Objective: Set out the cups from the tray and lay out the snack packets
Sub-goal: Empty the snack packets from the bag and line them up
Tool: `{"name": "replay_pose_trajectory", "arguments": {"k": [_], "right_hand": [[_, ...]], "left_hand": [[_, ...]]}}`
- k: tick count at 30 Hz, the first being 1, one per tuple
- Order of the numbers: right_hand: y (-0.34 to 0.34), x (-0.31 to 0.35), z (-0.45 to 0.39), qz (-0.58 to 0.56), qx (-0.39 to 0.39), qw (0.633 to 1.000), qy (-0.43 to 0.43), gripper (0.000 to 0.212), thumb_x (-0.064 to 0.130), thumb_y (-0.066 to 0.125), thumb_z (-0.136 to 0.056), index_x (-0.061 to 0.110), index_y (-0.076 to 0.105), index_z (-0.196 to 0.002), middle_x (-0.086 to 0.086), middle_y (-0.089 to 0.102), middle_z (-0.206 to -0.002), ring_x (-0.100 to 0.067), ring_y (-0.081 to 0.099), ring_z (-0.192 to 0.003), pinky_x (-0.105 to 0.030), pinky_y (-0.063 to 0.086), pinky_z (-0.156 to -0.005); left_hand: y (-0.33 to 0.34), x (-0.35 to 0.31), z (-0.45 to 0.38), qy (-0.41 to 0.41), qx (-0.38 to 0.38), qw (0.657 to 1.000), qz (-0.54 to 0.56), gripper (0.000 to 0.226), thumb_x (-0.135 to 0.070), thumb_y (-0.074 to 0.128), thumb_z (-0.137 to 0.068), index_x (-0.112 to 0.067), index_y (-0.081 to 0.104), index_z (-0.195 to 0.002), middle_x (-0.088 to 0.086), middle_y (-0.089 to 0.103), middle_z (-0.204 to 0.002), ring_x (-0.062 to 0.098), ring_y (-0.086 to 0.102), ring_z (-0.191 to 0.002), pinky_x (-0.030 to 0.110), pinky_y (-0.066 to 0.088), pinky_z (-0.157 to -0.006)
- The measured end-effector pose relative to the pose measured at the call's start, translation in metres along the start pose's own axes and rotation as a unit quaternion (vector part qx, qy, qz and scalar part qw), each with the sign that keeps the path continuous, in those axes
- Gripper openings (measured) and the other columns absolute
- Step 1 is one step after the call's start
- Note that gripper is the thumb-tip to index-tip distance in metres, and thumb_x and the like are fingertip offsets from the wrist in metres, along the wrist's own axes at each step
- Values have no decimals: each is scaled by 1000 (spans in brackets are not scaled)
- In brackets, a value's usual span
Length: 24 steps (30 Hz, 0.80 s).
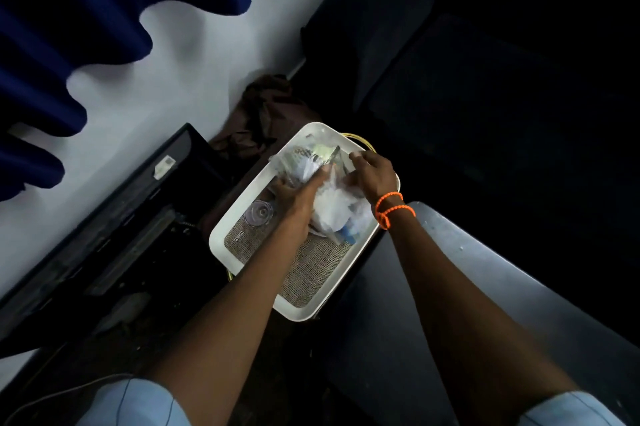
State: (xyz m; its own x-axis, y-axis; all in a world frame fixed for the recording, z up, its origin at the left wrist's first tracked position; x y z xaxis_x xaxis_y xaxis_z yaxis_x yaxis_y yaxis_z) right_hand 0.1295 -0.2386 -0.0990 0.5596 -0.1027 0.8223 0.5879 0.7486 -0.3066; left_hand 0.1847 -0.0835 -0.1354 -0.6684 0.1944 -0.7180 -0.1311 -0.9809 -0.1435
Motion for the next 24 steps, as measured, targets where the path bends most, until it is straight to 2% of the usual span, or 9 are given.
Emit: {"name": "replay_pose_trajectory", "arguments": {"k": [4, 7, 9, 10, 12, 16, 18, 20, 24], "right_hand": [[-18, -14, -6, -28, -16, 996, 85, 7, 17, 71, -90, 13, 70, -96, -15, 70, -82, -23, 67, -66, -38, 62, -67], [-23, -21, 5, -77, 92, 978, 172, 22, 34, 73, -90, 13, 65, -88, -12, 61, -80, -17, 58, -60, -27, 51, -58], [-21, -22, 17, -172, 204, 938, 220, 52, 50, 70, -88, 4, 68, -112, -19, 68, -104, -28, 69, -88, -41, 59, -84], [-21, -21, 22, -211, 259, 916, 222, 63, 54, 66, -89, 2, 65, -124, -19, 68, -117, -33, 67, -107, -50, 53, -100], [-25, -13, 30, -277, 326, 881, 204, 64, 51, 58, -93, 1, 58, -134, -18, 65, -126, -35, 61, -119, -54, 41, -113], [-53, -7, 33, -287, 274, 902, 167, 55, 32, 58, -98, -3, 48, -140, -22, 54, -128, -37, 51, -120, -58, 33, -118], [-77, -8, 32, -270, 235, 925, 124, 36, 21, 62, -96, 1, 56, -125, -18, 60, -114, -36, 56, -109, -53, 43, -109], [-105, -7, 37, -255, 220, 937, 90, 25, 17, 67, -93, 9, 59, -114, -11, 66, -105, -28, 64, -98, -47, 53, -95], [-159, -13, 54, -213, 169, 959, 76, 44, 7, 73, -86, 1, 56, -126, -17, 68, -119, -34, 67, -107, -57, 54, -97]], "left_hand": [[-14, 12, -8, -53, 101, 993, 25, 73, -45, 85, -76, -8, 61, -134, 18, 71, -127, 39, 71, -110, 52, 61, -89], [-13, 9, 3, -28, 207, 973, 101, 57, -42, 78, -82, -8, 70, -127, 18, 75, -116, 39, 72, -103, 48, 60, -84], [-6, 4, 12, -28, 273, 953, 129, 50, -44, 71, -84, -12, 74, -123, 17, 75, -112, 36, 73, -98, 50, 59, -86], [-2, 1, 17, -31, 297, 945, 136, 46, -44, 68, -85, -13, 76, -118, 15, 76, -109, 34, 73, -96, 49, 59, -85], [9, 0, 24, -46, 317, 937, 139, 42, -42, 64, -85, -13, 79, -111, 13, 77, -104, 31, 74, -93, 44, 60, -81], [31, -7, 40, -24, 296, 952, 79, 35, -39, 57, -87, -14, 80, -94, 12, 77, -96, 28, 73, -88, 39, 62, -80], [43, -10, 48, -18, 286, 954, 82, 39, -38, 53, -91, -10, 78, -101, 17, 75, -108, 33, 70, -102, 49, 57, -96], [59, -8, 57, -40, 300, 947, 111, 41, -36, 50, -96, -9, 80, -105, 16, 76, -112, 32, 71, -106, 46, 58, -98], [94, 7, 82, -75, 321, 939, 102, 49, -33, 54, -97, 2, 67, -128, 23, 70, -118, 39, 65, -114, 53, 51, -108]]}}
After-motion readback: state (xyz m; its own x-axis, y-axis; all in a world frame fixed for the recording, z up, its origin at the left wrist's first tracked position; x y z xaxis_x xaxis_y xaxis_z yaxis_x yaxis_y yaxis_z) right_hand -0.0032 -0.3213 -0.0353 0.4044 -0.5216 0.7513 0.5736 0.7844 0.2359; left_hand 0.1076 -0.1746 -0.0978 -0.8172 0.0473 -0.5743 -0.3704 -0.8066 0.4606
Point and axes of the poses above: each hand's wrist, its own z-axis away from the middle knuckle, its own y-axis out of the palm, x = y × z, the point moved 3 cm from there along -z, towards the middle knuckle
